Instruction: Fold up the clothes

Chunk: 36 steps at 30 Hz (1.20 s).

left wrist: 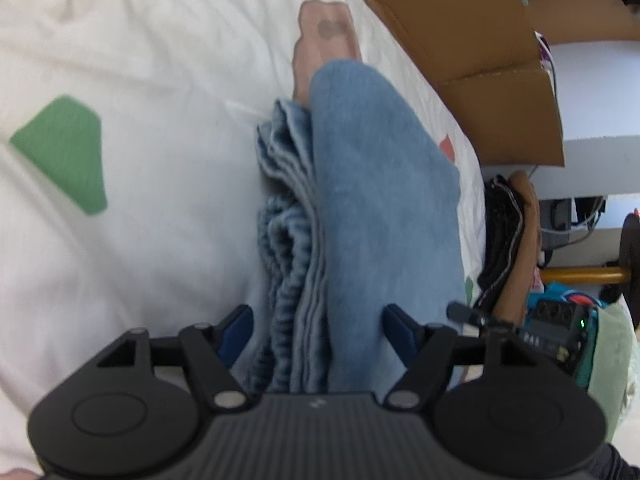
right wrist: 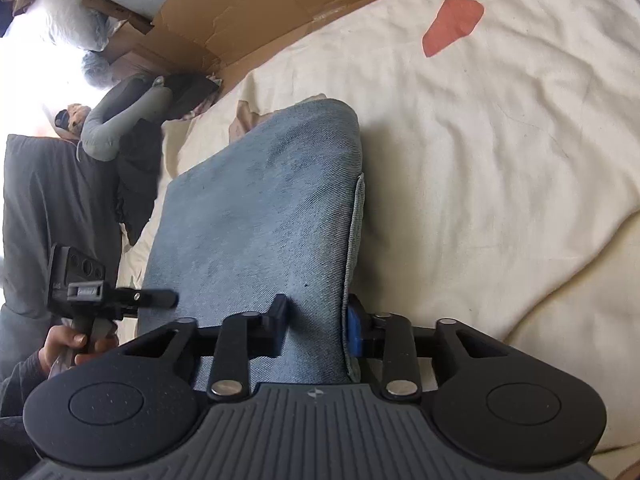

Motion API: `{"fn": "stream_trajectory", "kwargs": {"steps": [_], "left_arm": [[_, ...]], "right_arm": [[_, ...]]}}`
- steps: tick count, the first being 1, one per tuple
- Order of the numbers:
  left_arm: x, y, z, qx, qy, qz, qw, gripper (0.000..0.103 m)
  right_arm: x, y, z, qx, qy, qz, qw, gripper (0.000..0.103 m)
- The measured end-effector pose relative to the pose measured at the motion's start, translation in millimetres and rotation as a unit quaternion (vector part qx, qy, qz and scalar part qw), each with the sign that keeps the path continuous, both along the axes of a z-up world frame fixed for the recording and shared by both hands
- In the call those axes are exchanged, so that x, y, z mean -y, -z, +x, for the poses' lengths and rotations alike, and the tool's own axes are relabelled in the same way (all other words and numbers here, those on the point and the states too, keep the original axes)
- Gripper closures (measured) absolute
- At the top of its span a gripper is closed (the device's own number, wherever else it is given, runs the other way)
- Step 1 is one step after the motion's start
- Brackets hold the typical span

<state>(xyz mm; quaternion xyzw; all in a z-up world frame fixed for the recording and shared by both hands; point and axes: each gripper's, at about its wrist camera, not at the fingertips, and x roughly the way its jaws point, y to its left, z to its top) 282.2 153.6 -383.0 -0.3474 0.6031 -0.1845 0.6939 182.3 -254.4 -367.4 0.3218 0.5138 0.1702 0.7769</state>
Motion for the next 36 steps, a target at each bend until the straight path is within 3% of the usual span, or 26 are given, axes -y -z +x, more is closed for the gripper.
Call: {"fn": "stream_trajectory", "kwargs": {"steps": [4,9,11,12,14,19,23,27,31,36], "left_arm": [[2.4,3.2,-3.3,0.007,0.003,-0.003,1.0000,0.024],[14.0,3.3,3.7,0.015,0.014,0.003,0.9998,0.022],[20.3,-0.1,7.8,0.021,0.020,0.010,0.9995,0.024],[21.8,-2.7,8.7,0.022,0.020,0.013,0.9995,0.033],[23.8,-9.4,9.3,0.024,0.016,0.013,0.9995,0.036],[22.9,-18.3,9.8,0.035,0.012,0.000,0.9993,0.046],[27.4,-19.8,15.3,0.042,0.029,0.016,0.9986,0.044],[31.4,-9.0,16.2,0.027,0.036,0.004,0.9990,0.032],[36.9,-9.1,14.8,0.036,0.039,0.007,0.9986,0.036],[38.0,-18.7,10.6,0.040,0.034,0.020,0.9984,0.045]], "right_arm": [[-5.1,12.6,8.9,-0.007,-0.003,0.009,1.000,0.059],[-10.8,22.3,16.9,-0.007,0.008,0.029,1.000,0.057],[-12.5,23.1,19.6,-0.006,0.009,0.033,0.999,0.060],[-13.1,20.5,19.8,-0.003,0.006,0.033,0.999,0.063],[-12.5,14.4,19.1,0.002,0.002,0.039,0.999,0.073],[-6.8,-0.6,9.9,0.008,-0.013,0.049,0.999,0.075],[-2.2,7.6,2.8,-0.005,0.000,0.053,0.999,0.073],[-4.9,19.5,3.0,-0.013,0.008,0.058,0.998,0.066],[-11.2,26.7,4.9,-0.019,0.009,0.063,0.998,0.065],[-13.3,21.3,3.7,-0.013,0.012,0.062,0.998,0.075]]}}
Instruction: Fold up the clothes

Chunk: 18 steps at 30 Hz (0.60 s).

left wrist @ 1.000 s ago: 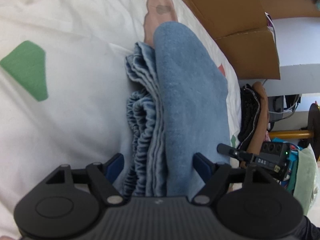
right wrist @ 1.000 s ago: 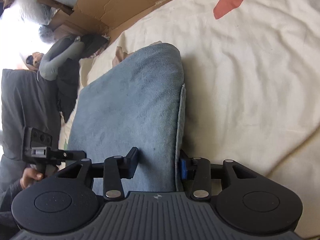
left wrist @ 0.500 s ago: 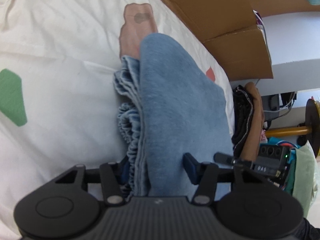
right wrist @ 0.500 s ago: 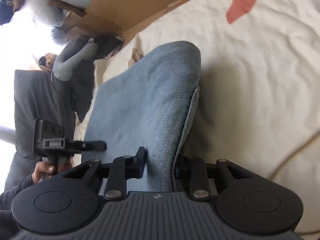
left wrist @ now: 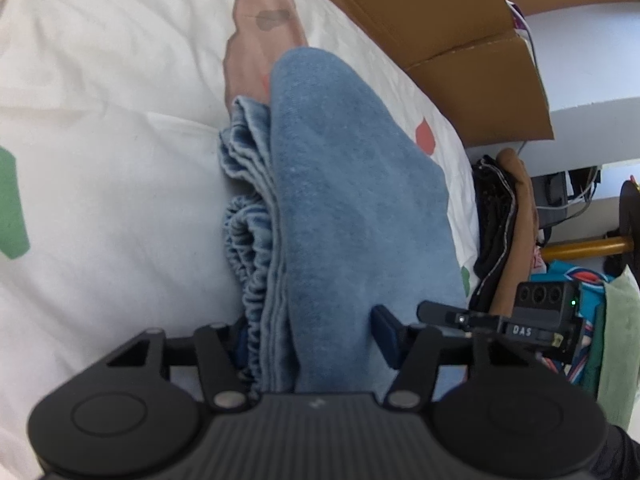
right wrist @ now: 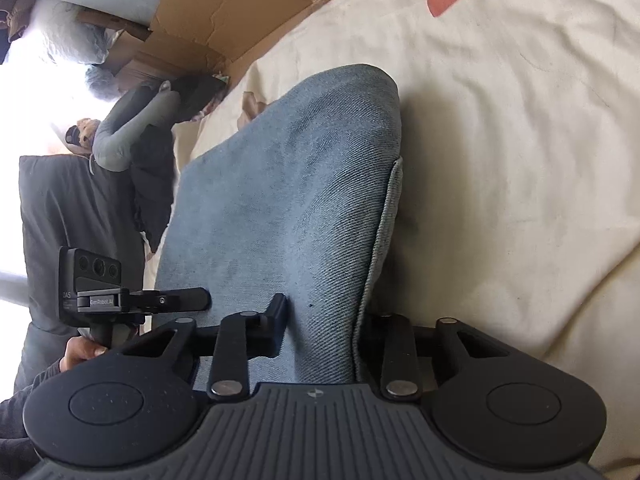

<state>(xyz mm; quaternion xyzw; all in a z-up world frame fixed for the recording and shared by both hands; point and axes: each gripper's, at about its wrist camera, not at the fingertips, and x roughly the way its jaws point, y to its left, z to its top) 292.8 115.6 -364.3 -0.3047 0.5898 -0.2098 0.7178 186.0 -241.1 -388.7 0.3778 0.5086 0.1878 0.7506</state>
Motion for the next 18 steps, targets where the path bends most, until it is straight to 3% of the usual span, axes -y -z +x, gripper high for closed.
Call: {"fn": "stream_trajectory", "kwargs": {"steps": [4,18], "left_arm": [[1.2,-12.0,0.9,0.004,0.005,0.004,1.0000,0.050],[10.4,-47.2,-5.7,0.025,0.007,0.002,0.9996,0.051]], "right_arm": [[-2.5,-12.5,-0.5,0.007,0.002,-0.008,1.000,0.078],[-1.2,-66.0,-8.3,0.033,-0.001,-0.044,0.998,0.078]]}}
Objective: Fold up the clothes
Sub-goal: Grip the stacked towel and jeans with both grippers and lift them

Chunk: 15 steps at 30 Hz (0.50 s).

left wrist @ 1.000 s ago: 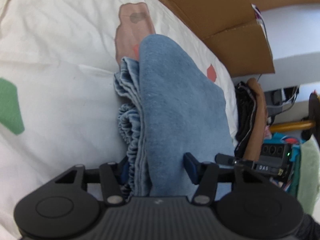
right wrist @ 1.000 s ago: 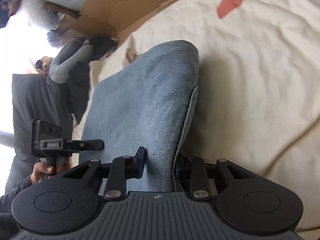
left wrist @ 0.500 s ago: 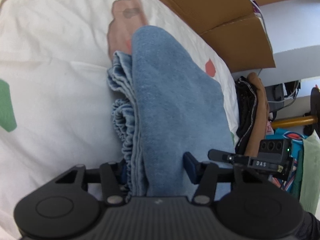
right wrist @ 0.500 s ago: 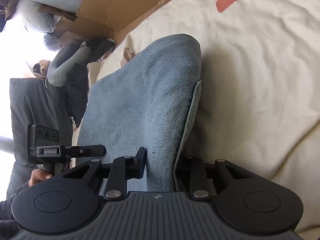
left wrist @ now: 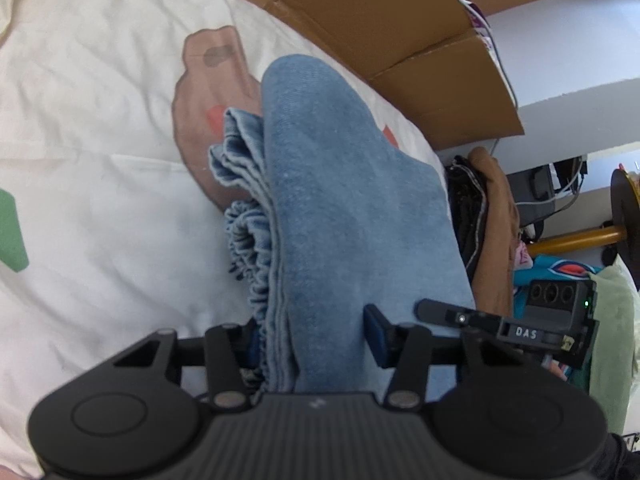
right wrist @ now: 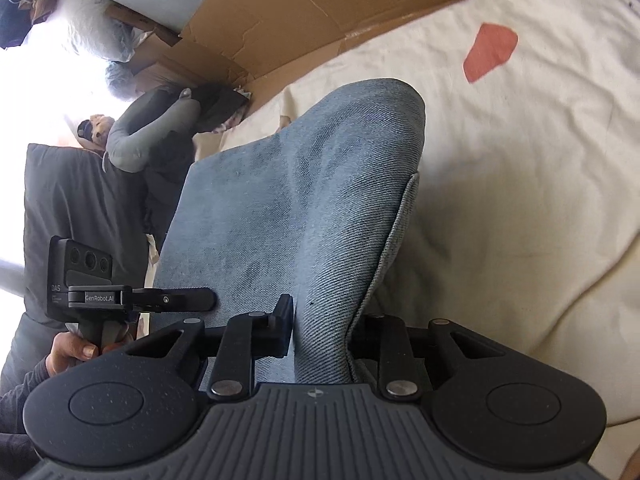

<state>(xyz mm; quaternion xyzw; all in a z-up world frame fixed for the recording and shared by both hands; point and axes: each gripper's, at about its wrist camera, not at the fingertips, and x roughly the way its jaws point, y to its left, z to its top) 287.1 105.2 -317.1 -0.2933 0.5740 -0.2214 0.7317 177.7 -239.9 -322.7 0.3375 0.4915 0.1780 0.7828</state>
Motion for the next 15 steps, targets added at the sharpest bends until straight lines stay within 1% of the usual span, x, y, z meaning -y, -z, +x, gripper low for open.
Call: {"fn": "stream_trajectory", "kwargs": {"steps": [8,10,15], "left_arm": [[13.2,-25.5,5.6,0.015,0.008,0.001,0.9998,0.051],[17.7,-28.7,8.1,0.017,0.013,0.000,0.9998,0.052],[26.5,-36.6,14.3,0.024,0.022,0.001,0.9995,0.052]], "right_arm": [[11.6,-26.0,-9.8,0.022,0.011,-0.005,1.000,0.078],[14.8,-31.9,-11.5,0.024,0.011,-0.010,1.000,0.078],[26.3,-39.8,-15.1,0.032,0.033,-0.011,0.999,0.078]]}}
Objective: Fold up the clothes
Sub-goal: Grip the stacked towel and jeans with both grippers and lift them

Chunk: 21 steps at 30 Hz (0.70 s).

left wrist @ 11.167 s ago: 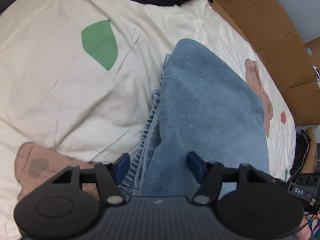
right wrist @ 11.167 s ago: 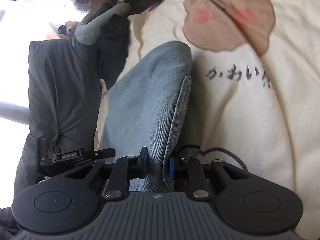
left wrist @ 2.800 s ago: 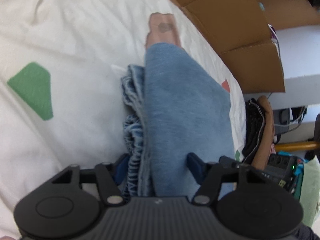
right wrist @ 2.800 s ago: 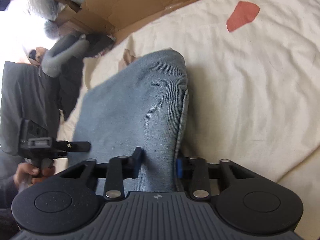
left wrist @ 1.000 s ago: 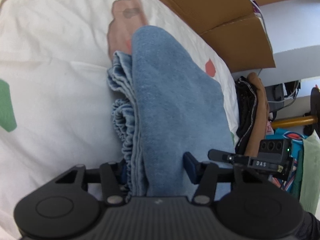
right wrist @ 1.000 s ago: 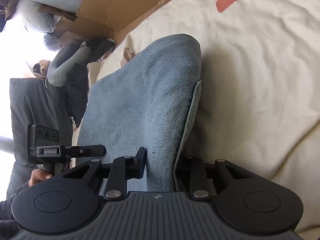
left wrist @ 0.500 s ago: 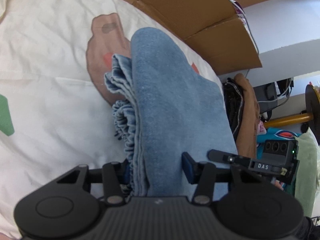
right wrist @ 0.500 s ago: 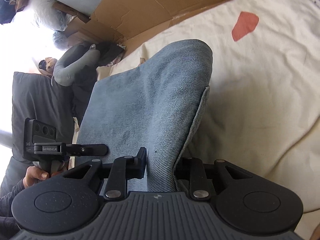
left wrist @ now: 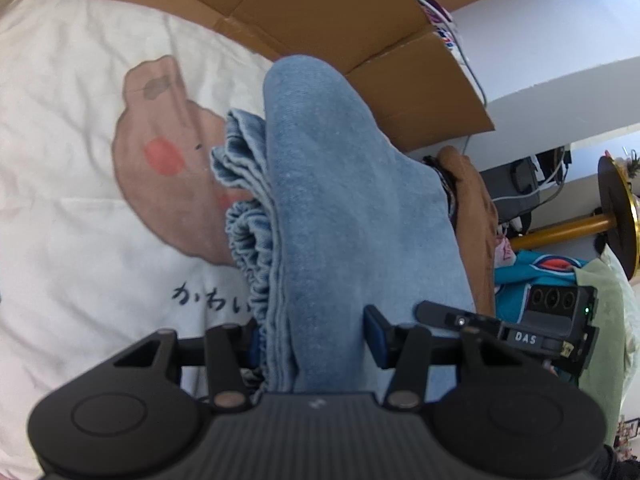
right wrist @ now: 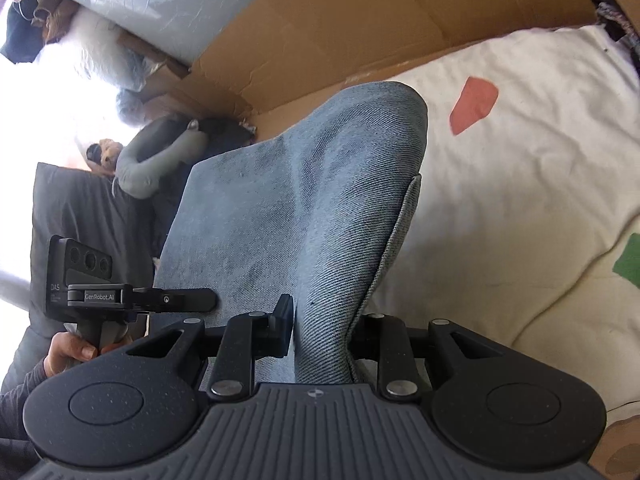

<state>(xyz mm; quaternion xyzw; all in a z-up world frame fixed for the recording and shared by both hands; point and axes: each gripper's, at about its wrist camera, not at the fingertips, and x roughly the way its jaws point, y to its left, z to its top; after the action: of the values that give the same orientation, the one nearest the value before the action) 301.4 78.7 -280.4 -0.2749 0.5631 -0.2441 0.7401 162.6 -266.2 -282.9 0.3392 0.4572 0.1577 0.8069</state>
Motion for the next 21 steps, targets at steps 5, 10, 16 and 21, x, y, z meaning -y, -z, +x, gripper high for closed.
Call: {"fn": "stream_trajectory", "kwargs": {"steps": [5,10,16,21], "left_arm": [[6.9,-9.3,8.4,0.006,0.015,0.005,0.9999,0.052],[19.8,-21.7,15.4,0.010,0.022,0.012,0.9996,0.052],[36.1,-37.9,22.0,0.012,0.026,0.023,0.9993,0.052],[54.3,-52.4,28.5,0.017,0.029,0.028,0.9990,0.051]], "right_arm": [[8.8,-6.3,-0.8,0.004,0.017,0.004,1.000,0.078],[17.2,-13.8,-3.3,0.017,0.024,0.010,1.000,0.078],[28.5,-25.5,-4.9,0.029,0.027,0.008,0.999,0.078],[41.8,-39.7,-9.0,0.044,0.037,0.003,0.998,0.078]]}}
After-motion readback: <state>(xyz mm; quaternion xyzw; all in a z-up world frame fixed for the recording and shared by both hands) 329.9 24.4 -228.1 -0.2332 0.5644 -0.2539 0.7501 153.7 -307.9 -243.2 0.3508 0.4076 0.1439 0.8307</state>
